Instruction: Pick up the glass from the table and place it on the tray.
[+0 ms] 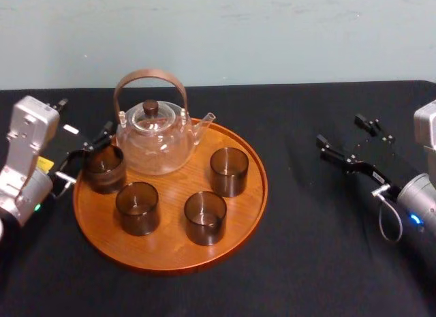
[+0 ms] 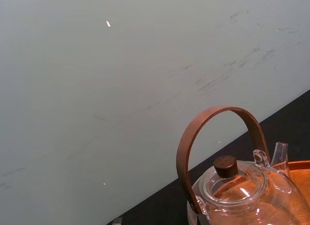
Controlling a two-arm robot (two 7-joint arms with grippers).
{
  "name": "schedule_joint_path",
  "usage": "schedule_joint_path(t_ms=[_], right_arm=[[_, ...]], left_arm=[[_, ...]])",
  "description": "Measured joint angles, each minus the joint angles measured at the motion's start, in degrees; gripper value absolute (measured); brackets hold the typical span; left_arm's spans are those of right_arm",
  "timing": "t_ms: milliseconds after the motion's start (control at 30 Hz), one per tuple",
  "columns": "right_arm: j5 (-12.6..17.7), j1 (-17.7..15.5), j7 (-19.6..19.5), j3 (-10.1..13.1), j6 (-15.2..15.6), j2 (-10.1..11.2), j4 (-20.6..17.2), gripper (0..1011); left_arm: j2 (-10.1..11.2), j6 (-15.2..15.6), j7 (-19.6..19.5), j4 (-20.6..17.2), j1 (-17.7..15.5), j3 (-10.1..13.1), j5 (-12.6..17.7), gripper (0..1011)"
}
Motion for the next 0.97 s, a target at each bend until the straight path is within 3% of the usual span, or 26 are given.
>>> schedule_joint_path(t_ms=[967], right_arm=[[0.1, 0.0, 0.0, -0.2, 0.0, 0.2, -0.1, 1002]], left_arm=[[0.0, 0.0, 0.0, 0.0, 0.0, 0.0, 0.0, 1001]])
